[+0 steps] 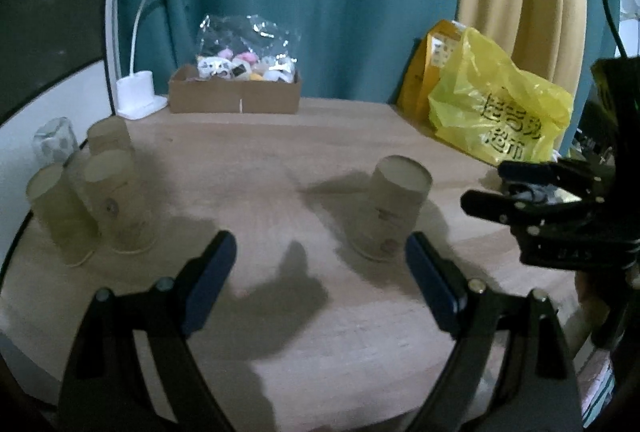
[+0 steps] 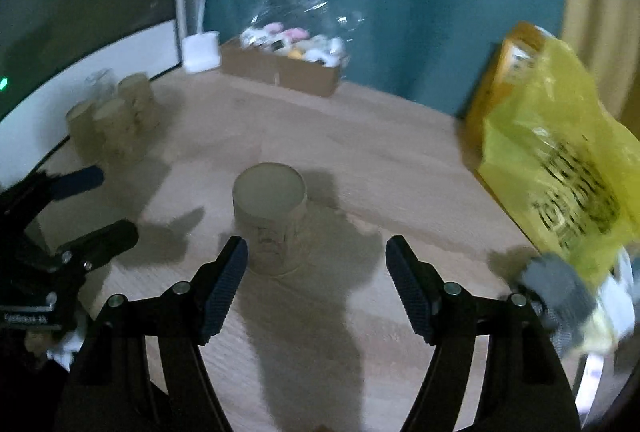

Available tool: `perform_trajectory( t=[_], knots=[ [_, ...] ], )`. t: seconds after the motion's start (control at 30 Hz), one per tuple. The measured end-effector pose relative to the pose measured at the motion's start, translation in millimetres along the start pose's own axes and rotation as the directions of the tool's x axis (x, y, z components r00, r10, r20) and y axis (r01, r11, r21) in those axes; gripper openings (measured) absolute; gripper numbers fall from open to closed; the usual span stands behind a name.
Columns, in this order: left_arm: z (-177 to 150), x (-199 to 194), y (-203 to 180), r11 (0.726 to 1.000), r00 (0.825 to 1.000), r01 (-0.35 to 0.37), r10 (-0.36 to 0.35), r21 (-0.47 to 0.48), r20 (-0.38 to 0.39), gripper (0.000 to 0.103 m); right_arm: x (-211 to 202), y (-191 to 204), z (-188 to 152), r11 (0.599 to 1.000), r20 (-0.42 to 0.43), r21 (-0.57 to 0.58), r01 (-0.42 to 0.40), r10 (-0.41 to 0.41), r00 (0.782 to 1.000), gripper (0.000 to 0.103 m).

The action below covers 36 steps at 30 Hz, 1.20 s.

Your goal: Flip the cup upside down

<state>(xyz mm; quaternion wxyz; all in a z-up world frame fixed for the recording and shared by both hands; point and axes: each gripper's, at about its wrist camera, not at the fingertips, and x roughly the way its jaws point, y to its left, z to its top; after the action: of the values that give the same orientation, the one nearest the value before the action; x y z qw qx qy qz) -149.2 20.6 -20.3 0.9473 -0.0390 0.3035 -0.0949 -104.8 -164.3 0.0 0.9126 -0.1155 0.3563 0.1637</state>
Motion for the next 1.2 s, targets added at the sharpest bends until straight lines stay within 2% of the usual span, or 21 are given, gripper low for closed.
perform_trajectory(
  t=[0.13,0.23,0.5,0.67,1.2],
  knots=[
    [-8,-22,-4,1.000,0.999,-0.007,0.007,0.013,0.039,0.088,-21,2,-17,0.993,0.061,0.115,0.040,-0.048,0.997,0.075],
    [-15,-29,-4,1.000,0.999,-0.009,0.008,0.020,0.042,0.088,-32,8,-31,0.986,0.079,0.157,0.061,-0.074,0.994,0.075],
    [-32,-40,-12,0.999,0.999,-0.017,0.015,0.041,0.037,0.088,-53,15,-62,0.965,0.125,0.256,0.059,-0.094,0.988,0.075],
    [-31,-43,-14,0.998,0.997,-0.038,0.036,0.043,0.063,0.088,-59,15,-72,0.962,0.142,0.263,0.071,-0.112,0.984,0.075],
    [-31,-41,-12,0.998,0.997,-0.034,0.030,0.051,0.072,0.088,-56,11,-75,0.957,0.149,0.283,0.069,-0.115,0.982,0.075]
  ],
)
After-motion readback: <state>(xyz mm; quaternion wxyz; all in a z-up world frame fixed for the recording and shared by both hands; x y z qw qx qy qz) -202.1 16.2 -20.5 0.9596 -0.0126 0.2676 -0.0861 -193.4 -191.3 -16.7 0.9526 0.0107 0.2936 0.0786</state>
